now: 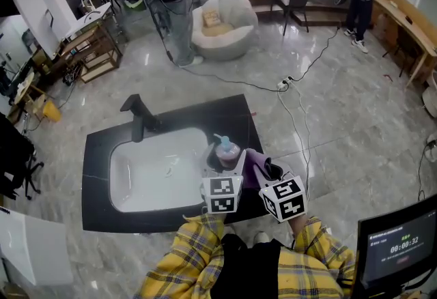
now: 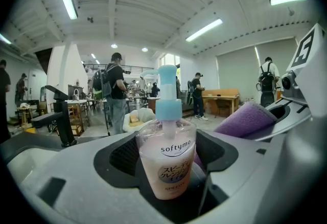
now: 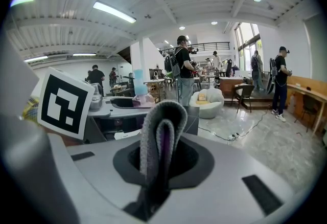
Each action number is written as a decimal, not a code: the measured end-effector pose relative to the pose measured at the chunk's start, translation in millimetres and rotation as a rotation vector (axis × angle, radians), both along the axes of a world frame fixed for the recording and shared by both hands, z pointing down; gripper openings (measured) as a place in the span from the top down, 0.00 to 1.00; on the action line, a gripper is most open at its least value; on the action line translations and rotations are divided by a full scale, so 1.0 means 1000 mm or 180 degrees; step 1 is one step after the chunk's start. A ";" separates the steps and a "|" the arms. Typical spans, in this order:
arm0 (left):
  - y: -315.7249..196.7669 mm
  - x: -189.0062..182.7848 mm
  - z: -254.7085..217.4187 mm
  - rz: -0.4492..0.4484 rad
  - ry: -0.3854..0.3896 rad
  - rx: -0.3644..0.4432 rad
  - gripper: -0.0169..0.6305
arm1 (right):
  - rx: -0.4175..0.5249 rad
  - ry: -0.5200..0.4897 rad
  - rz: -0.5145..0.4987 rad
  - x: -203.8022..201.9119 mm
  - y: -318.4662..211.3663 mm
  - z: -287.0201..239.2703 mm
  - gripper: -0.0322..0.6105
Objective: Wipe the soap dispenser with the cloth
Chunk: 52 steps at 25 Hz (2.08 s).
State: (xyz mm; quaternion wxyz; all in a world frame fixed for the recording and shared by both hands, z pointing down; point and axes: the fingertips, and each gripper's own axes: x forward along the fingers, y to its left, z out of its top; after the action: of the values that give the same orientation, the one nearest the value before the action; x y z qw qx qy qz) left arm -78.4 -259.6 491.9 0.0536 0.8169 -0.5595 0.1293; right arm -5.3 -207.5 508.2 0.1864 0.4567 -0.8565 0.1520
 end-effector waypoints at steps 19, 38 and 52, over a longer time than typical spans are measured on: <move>-0.004 0.004 -0.006 -0.0507 0.0006 -0.0102 0.45 | -0.0024 -0.0058 -0.0124 0.002 -0.006 -0.007 0.88; 0.012 0.005 -0.005 0.0030 0.0425 -0.0039 0.45 | -0.0046 -0.0125 -0.0103 -0.001 -0.006 -0.006 0.88; 0.050 -0.032 -0.018 0.0157 0.0681 0.0040 0.45 | -0.0020 -0.0123 -0.0067 -0.003 0.001 -0.010 0.88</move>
State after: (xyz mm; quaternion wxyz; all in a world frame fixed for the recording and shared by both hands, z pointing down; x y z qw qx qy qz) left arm -110.1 -209.7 474.4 0.1047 0.8399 -0.5311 0.0391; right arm -7.8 -207.0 498.1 0.1728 0.4440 -0.8642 0.1616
